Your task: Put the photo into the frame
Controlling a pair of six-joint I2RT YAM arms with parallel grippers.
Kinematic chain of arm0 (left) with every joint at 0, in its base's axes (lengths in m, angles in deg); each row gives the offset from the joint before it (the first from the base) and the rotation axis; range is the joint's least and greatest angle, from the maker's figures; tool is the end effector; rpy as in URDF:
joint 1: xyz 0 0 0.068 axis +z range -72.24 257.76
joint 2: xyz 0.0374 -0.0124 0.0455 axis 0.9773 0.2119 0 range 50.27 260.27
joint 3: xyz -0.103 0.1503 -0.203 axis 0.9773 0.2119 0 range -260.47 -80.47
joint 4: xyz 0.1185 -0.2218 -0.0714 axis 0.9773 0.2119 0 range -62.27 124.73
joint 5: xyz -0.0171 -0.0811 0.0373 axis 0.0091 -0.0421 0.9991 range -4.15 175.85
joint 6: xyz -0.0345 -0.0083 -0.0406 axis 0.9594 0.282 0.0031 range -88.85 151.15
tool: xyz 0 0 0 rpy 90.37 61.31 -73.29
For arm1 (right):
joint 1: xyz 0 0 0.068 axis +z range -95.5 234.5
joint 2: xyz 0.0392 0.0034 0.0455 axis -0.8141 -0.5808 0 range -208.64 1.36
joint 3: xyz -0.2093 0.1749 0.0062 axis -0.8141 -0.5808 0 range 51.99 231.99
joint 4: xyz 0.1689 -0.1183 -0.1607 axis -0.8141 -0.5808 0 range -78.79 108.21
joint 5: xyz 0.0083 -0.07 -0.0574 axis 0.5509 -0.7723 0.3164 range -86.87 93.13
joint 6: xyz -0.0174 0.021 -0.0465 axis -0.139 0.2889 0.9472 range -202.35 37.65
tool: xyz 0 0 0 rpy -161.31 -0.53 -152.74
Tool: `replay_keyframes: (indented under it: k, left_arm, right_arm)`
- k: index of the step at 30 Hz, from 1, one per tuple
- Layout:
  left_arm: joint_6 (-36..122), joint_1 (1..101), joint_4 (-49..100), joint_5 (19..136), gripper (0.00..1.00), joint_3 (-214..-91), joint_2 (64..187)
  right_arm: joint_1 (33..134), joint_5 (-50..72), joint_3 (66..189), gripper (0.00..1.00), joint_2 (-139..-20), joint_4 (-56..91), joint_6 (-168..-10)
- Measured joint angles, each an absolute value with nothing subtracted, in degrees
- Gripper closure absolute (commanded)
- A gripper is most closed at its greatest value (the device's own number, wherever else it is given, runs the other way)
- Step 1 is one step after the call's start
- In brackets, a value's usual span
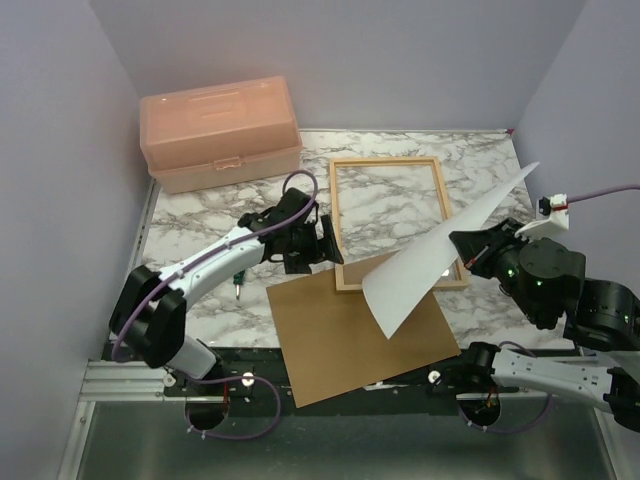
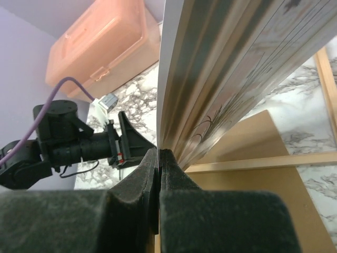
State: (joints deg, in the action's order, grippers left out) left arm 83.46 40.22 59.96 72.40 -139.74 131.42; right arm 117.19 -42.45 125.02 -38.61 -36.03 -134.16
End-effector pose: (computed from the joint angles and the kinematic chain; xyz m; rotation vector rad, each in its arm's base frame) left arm 0.2270 -0.1849 0.2507 -0.2475 2.7236 -0.8531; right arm 0.0604 0.0615 0.4312 0.3450 1.8409 0.6279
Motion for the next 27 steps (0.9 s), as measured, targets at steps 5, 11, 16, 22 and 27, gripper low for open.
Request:
replay_keyframes:
  k: [5, 11, 16, 22, 27]
  left_arm:
    - [82.4, 38.3, 59.1, 73.6, 0.37, -144.9, 141.2]
    - [81.8, 35.5, 58.9, 75.7, 0.47, -146.5, 149.9]
    - [81.7, 34.3, 59.2, 77.4, 0.59, -148.6, 154.6]
    - [81.5, 34.1, 59.5, 78.9, 0.74, -149.8, 155.8]
    - [81.6, 34.1, 59.6, 80.0, 0.86, -149.1, 154.8]
  right_arm:
    - [117.2, -44.2, 125.8, 1.00, -37.3, -39.2, -136.3]
    - [117.2, -44.4, 125.8, 0.99, -37.4, -41.5, -137.0]
    - [117.2, -44.4, 126.2, 0.99, -38.0, -41.9, -137.4]
    - [117.2, -44.4, 126.2, 0.99, -38.1, -41.9, -137.9]
    - [117.2, -44.4, 126.0, 0.99, -38.1, -41.9, -137.9]
